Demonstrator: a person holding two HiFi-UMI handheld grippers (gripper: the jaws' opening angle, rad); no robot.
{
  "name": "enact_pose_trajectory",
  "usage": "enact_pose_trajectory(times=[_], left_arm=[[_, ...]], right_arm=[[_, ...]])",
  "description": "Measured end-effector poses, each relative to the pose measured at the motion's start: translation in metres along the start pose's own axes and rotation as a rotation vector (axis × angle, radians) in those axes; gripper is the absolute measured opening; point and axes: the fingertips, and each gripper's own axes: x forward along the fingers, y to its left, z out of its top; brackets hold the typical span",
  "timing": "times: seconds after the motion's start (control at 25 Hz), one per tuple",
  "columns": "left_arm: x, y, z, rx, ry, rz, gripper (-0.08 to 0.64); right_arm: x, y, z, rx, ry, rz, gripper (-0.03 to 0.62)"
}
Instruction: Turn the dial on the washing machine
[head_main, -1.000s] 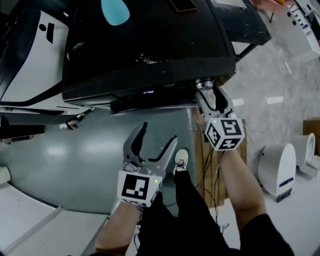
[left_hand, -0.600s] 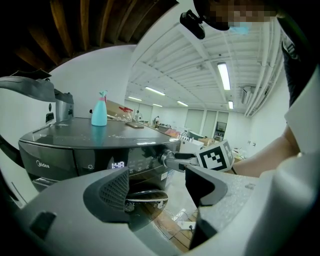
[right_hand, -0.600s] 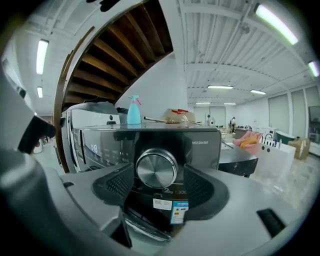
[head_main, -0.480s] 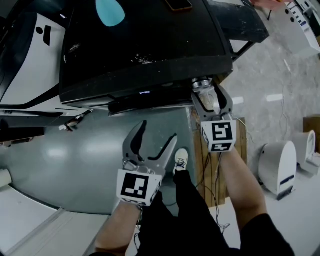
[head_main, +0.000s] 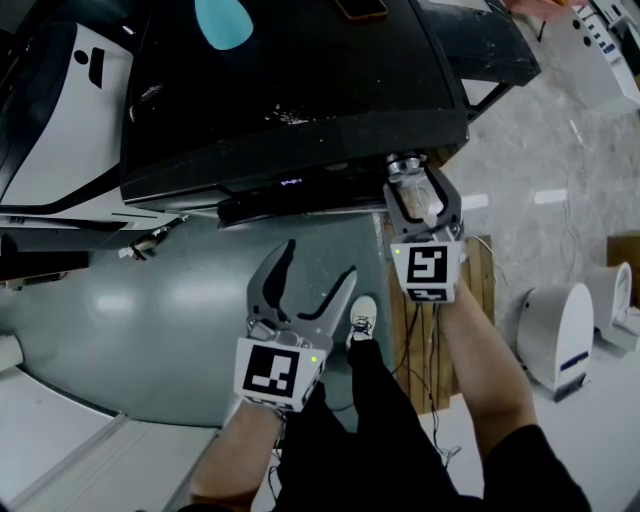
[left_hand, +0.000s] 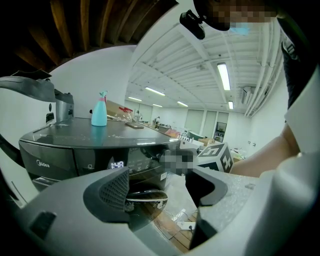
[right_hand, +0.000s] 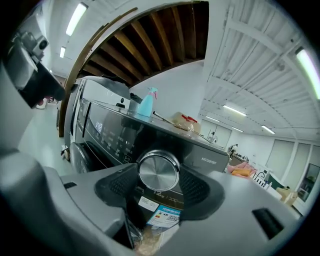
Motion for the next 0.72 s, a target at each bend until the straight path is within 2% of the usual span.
enact_pose_trajectory(times=[0.12,0.2,0.36,0.52,0.6,0.72], left_arm=[[0.0,0.0,-0.001,-0.005,-0.002,0.001,0.333],[-0.001,0.001,-0.002,-0.008,-0.003,0.001,0.333],[-0.001,0.001,-0.003,-0.008,-0.005,-0.001,0.333],[-0.002,0.002,-0.003,-0.01,-0.007,0.0,0.333],[-0.003,0.002,-0.003,-0.011,-0.007,0.0,0.333],[-0.003,0.002,-0.004,-0.013,-0.006,-0.001,0.333]], right_arm=[[0.001,0.0,-0.001,0.022,0.006,-0.003,0.259],[0.0,-0.001,-0.003,0.084,0.018,0.005,0.258],[0.001,-0.004,-0.006,0.254,0.006,0.044,0.258],[0.001,-0.008,-0.011,0.483,-0.025,0.083,0.259],[0.001,-0.009,-0.012,0.519,-0.031,0.088,0.261],[0.0,-0.009,-0.012,0.501,-0.033,0.082,0.268]])
